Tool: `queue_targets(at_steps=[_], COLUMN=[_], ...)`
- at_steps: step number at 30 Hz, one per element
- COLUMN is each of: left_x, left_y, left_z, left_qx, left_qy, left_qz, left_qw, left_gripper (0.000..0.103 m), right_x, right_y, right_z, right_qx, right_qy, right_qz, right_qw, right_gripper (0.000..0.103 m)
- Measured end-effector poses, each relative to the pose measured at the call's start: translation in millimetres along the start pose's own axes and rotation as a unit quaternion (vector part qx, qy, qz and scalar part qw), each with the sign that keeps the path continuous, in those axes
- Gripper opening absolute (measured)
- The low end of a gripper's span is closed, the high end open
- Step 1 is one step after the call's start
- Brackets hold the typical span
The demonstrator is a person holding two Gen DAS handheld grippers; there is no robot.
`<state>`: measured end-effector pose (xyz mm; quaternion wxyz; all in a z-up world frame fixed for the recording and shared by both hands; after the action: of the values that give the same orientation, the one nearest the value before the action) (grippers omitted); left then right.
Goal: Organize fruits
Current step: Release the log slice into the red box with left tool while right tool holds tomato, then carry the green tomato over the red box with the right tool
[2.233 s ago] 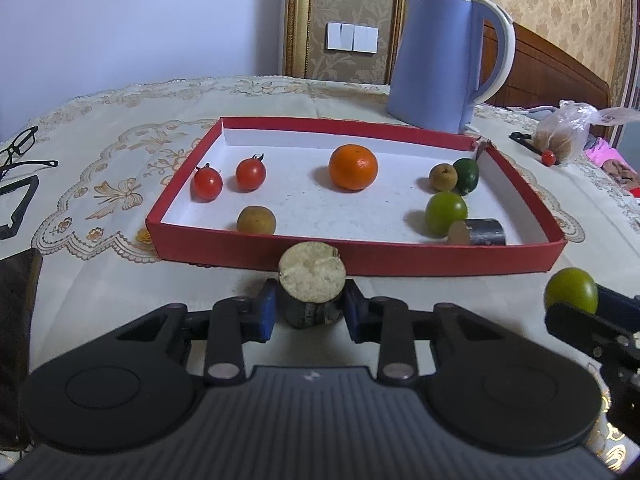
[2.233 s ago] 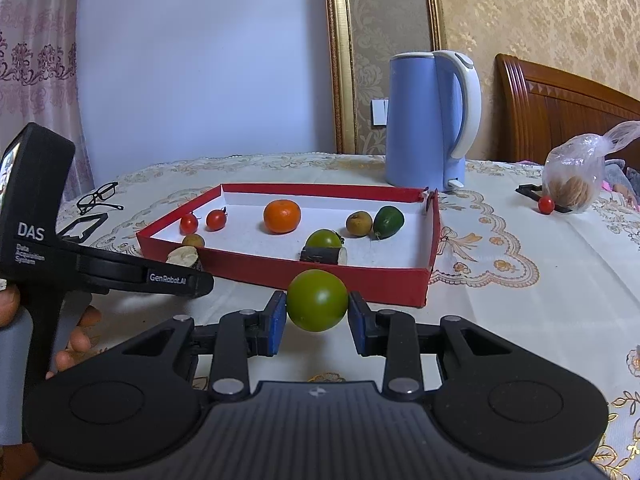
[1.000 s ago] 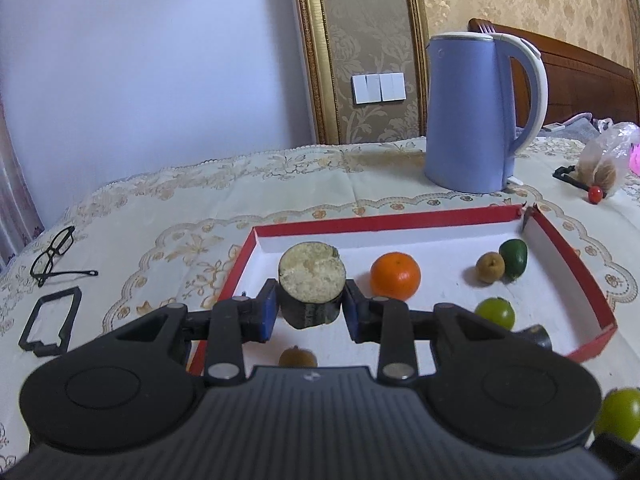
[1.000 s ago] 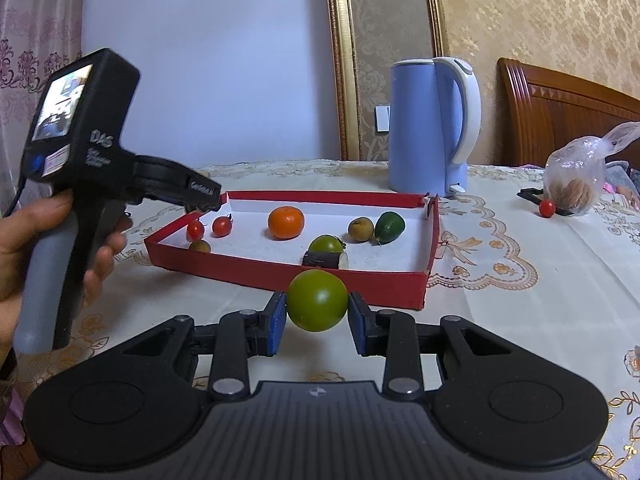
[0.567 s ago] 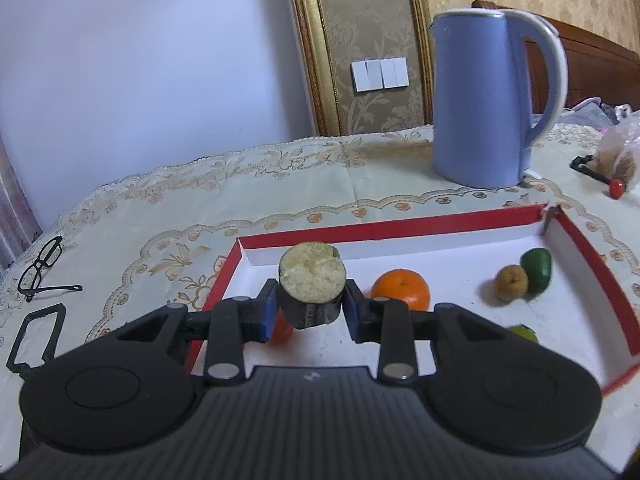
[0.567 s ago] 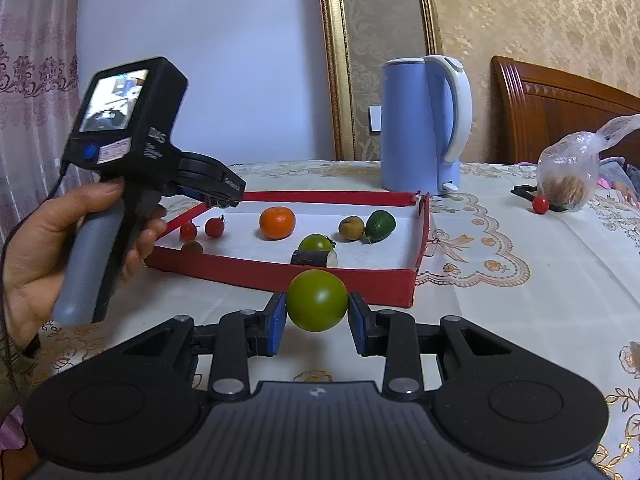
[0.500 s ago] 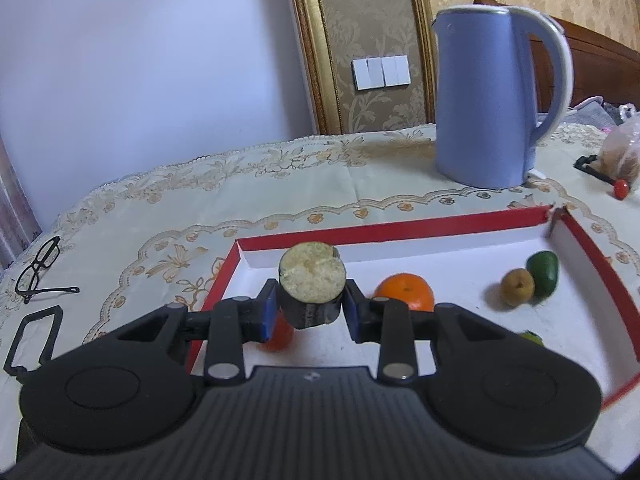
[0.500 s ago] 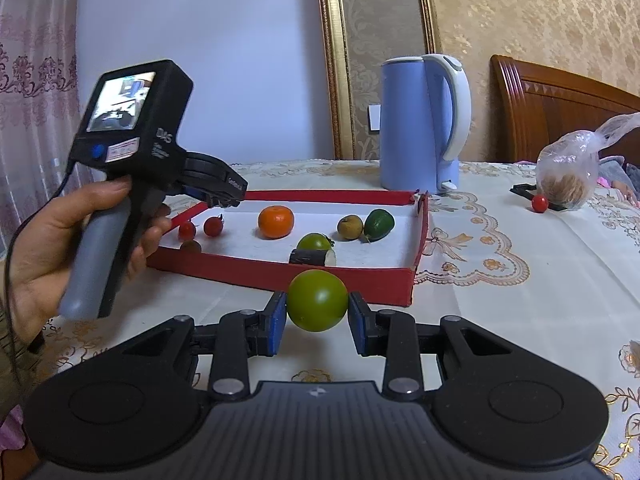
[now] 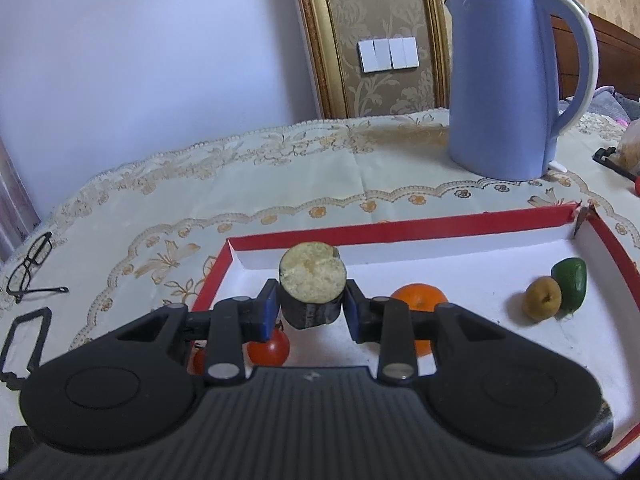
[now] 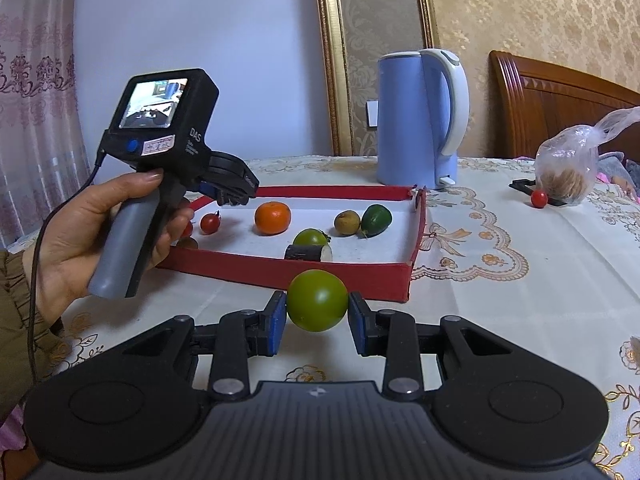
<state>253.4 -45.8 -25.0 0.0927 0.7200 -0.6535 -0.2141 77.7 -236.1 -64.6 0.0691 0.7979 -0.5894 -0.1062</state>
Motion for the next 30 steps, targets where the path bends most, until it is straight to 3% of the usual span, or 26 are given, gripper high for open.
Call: queue_targets(at_steps=[6,9,15,26,30], left_x=[-1.3,-2.4,-6.0,-17.2,-21.6], left_y=[-1.8,1.8,14.7,50.1,67.3], left_z=[0.2,-1.7,-0.9,13.1,19.2], left_qx=[-0.001,0.008,0.020,0.041,0.054], left_qy=[0.000,-0.001,-0.002,0.015,0.020], left_qz=[-0.003,-0.006,-0.007,0.006,0.003], left_qw=[1.0000,1.0000,0.9998,0.9990,0.9983], left_gripper=[0.034,0.043,0.045,0.067,0.081], right_x=[-0.8,-2.0,-5.6,-18.3,-22.7], right_y=[0.9,0.5,-0.9,-4.9,-6.3], right_z=[-0.3,-0.1,-0.2,-1.0,-1.7], right_qx=[-0.001,-0.001,-0.001,-0.005,-0.006], right_qy=[-0.001,-0.001,0.002,0.014,0.017], right_qz=[0.000,-0.002,-0.004,-0.012,-0.013], right_qw=[1.000,1.000,1.000,1.000,1.000], right_gripper=[0.033,0.033,0.033,0.033,0.033])
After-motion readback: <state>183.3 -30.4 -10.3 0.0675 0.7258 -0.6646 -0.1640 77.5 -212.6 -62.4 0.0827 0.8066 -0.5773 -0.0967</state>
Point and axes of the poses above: each gripper's, at about its wrist camera, not at the fingertips, and y roughly against the way its jaws point, x to its right, z to its underside, the point moved 5 cm from there along -y, roughly the way its jaws point, and after that the axes turned 9 degrees about x, right-handed, at the moved point
